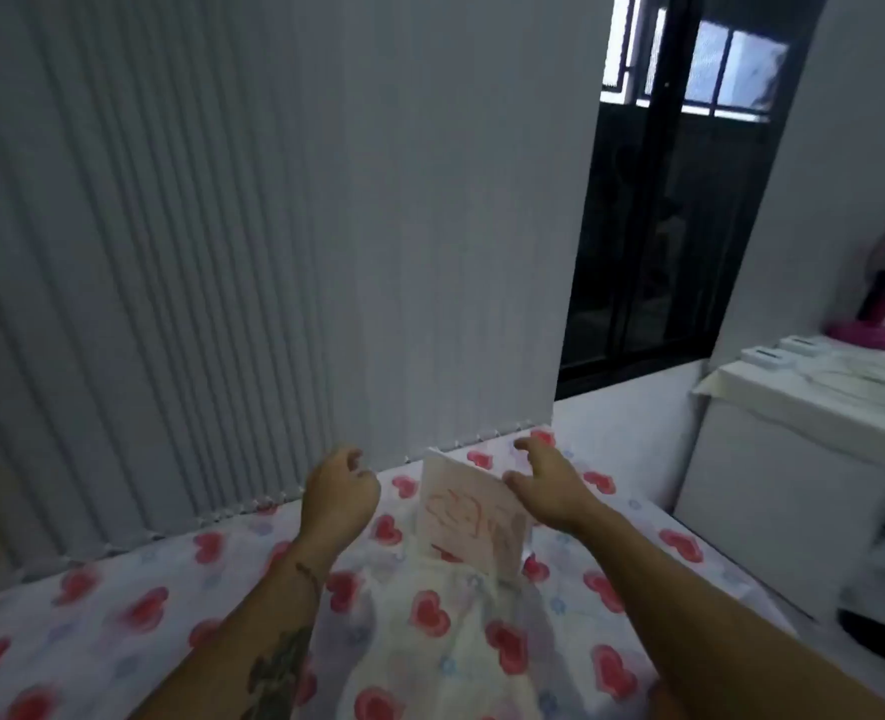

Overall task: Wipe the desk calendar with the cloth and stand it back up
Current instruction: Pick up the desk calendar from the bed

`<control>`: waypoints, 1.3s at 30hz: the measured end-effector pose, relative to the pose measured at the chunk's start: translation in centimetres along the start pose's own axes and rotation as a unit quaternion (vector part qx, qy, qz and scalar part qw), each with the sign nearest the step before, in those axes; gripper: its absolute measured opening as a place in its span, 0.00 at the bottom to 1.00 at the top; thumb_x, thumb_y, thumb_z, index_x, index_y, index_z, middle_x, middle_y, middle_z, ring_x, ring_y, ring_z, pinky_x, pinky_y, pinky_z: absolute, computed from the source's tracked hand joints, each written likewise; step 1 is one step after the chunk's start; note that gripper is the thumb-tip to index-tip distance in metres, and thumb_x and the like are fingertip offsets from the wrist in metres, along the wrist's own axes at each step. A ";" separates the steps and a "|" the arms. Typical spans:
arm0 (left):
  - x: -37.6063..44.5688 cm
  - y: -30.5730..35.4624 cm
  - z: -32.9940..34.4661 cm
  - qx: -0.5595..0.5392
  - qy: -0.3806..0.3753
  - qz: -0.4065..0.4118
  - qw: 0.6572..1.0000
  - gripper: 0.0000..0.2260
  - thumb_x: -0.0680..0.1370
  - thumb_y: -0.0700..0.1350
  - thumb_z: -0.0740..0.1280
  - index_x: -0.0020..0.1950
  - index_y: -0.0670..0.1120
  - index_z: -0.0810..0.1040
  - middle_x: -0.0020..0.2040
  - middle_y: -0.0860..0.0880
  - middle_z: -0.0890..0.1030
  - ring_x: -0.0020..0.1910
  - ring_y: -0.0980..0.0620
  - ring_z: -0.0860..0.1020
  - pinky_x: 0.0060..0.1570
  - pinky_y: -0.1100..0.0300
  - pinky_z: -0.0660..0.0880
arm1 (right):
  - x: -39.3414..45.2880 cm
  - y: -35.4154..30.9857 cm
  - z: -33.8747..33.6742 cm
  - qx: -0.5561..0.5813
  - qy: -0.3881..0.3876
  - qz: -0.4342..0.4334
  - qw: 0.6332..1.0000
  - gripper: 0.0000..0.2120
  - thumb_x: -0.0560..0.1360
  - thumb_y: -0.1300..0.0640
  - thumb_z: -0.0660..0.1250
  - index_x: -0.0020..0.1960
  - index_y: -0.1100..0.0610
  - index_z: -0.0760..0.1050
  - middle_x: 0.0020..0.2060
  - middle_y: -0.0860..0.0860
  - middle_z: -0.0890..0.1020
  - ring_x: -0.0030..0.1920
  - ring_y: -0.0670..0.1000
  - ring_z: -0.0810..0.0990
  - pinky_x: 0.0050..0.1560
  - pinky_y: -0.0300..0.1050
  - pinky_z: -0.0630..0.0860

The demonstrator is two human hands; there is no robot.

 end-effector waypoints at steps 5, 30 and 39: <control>1.9 -3.0 7.3 0.004 -0.048 -0.025 0.999 0.18 0.76 0.41 0.63 0.65 0.50 0.76 0.63 0.49 0.79 0.52 0.49 0.78 0.45 0.62 0.76 | 0.5 7.5 3.0 0.032 0.015 0.070 0.997 0.27 0.76 0.45 0.67 0.71 0.50 0.62 0.69 0.54 0.70 0.41 0.46 0.79 0.26 0.31 0.75; 9.1 -3.4 18.3 -0.115 -0.166 -0.082 0.976 0.21 0.81 0.55 0.62 0.74 0.57 0.66 0.68 0.48 0.77 0.63 0.46 0.77 0.49 0.52 0.81 | 3.0 10.7 7.8 0.212 0.005 0.074 0.975 0.26 0.79 0.62 0.63 0.72 0.48 0.58 0.62 0.44 0.75 0.63 0.48 0.76 0.54 0.49 0.82; 7.6 -5.6 16.9 -0.126 -0.072 -0.076 0.986 0.17 0.79 0.41 0.65 0.66 0.58 0.74 0.59 0.51 0.80 0.56 0.50 0.78 0.50 0.56 0.82 | 4.4 12.2 7.8 0.218 -0.029 0.105 0.970 0.35 0.80 0.59 0.65 0.80 0.49 0.49 0.66 0.43 0.74 0.62 0.45 0.76 0.55 0.41 0.76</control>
Point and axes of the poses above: each hand's wrist, its own x-axis towards the middle knuckle, its own z-axis out of the palm, y = z × x, the point moved 5 cm from there along x, towards the middle knuckle
